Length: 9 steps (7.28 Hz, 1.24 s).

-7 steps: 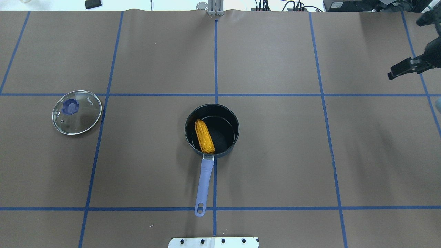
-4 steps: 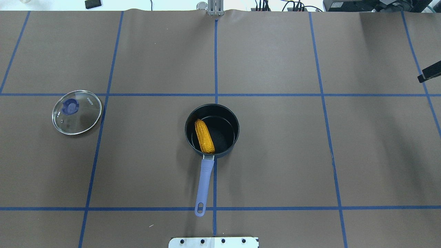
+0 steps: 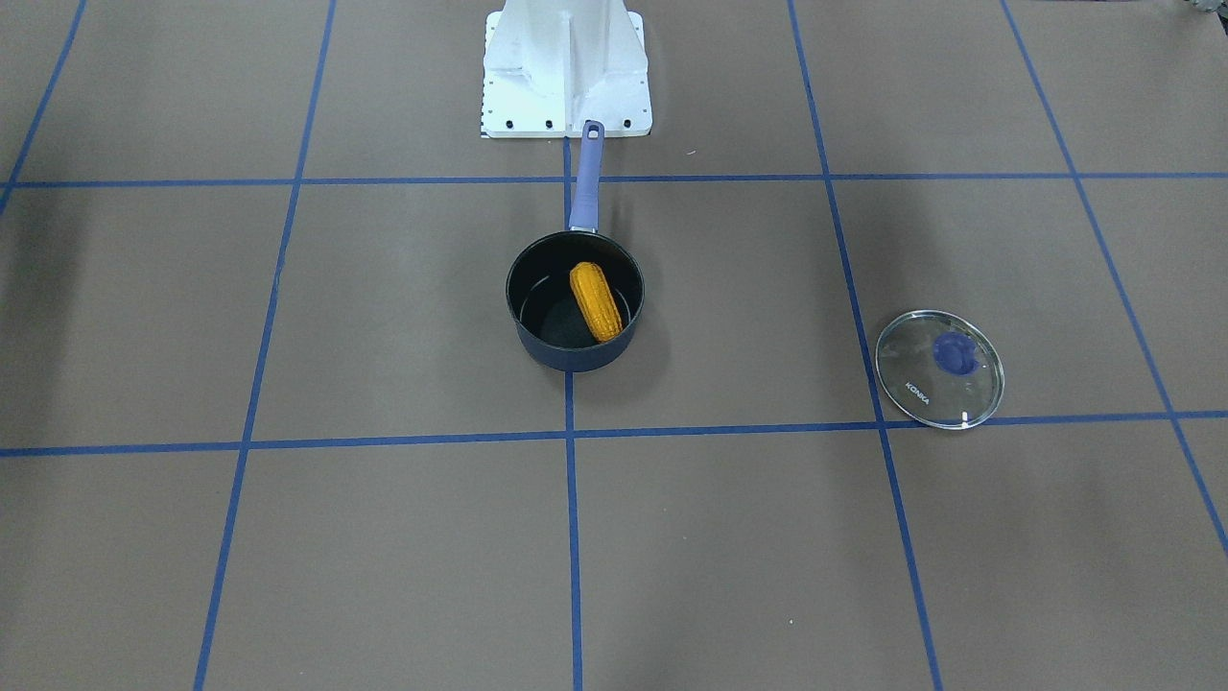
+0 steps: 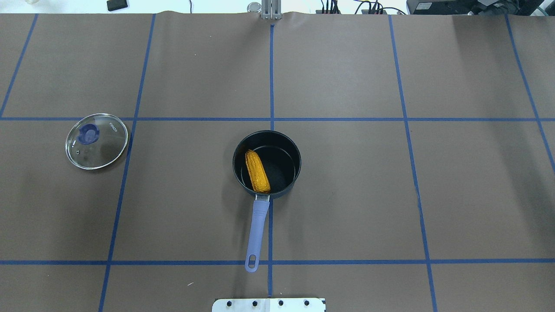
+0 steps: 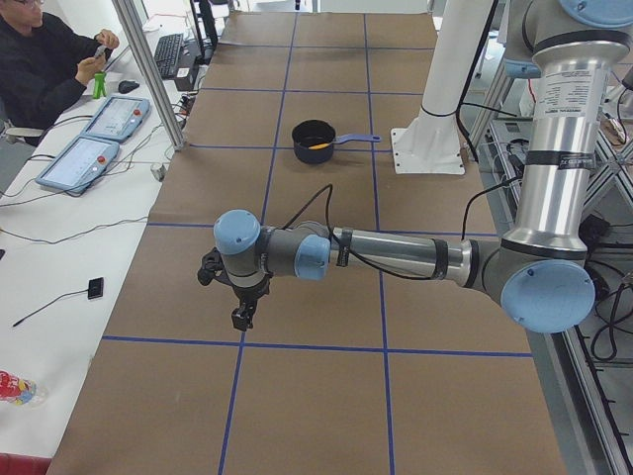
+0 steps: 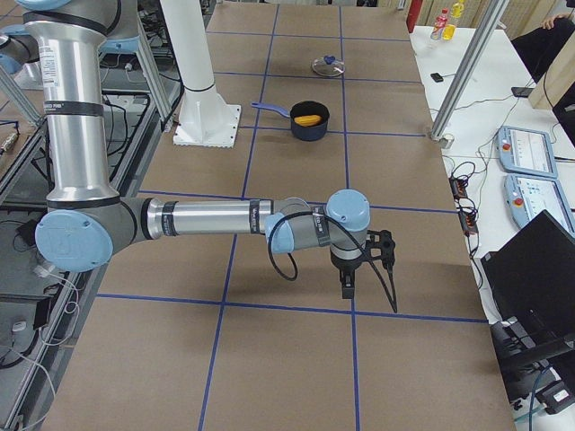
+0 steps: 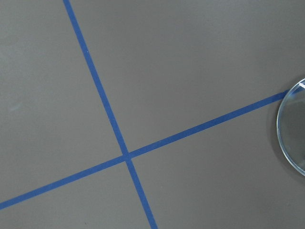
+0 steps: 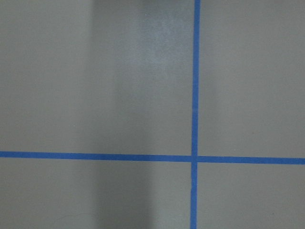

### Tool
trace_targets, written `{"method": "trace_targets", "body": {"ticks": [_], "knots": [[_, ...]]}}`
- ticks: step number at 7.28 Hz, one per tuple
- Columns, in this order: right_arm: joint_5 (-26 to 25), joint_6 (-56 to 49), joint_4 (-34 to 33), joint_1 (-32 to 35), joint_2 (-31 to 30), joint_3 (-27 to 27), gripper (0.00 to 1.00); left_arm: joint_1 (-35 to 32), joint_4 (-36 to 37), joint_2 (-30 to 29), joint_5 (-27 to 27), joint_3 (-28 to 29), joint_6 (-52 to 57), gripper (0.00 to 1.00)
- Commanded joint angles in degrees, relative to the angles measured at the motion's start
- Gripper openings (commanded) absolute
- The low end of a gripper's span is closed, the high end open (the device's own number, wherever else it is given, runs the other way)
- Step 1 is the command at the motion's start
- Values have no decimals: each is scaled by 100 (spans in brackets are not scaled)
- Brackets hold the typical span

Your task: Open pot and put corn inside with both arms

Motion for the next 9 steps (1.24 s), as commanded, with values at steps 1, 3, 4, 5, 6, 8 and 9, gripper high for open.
{"method": "trace_targets", "body": {"ticks": [1,3,4,5,6,8,9], "knots": [[-82,-330,-170,27,-237,12,100,-11,238,72,2,-10,-43,100],[-73,-348,-206,27,-255,12,100,-11,247,81,2,-1,-88,100],[-73,-348,-310,-34,-255,21,100,-20,247,81,2,-1,-88,100],[-73,-348,-381,-43,-255,30,100,-37,247,81,10,-1,-88,100],[-73,-365,-382,-43,-255,30,100,-37,247,81,10,-1,-88,100],[-73,-365,-382,-43,-264,30,100,-46,247,89,10,-1,-88,100],[-73,-365,-382,-43,-264,47,100,-46,247,89,10,-10,-88,100]]}}
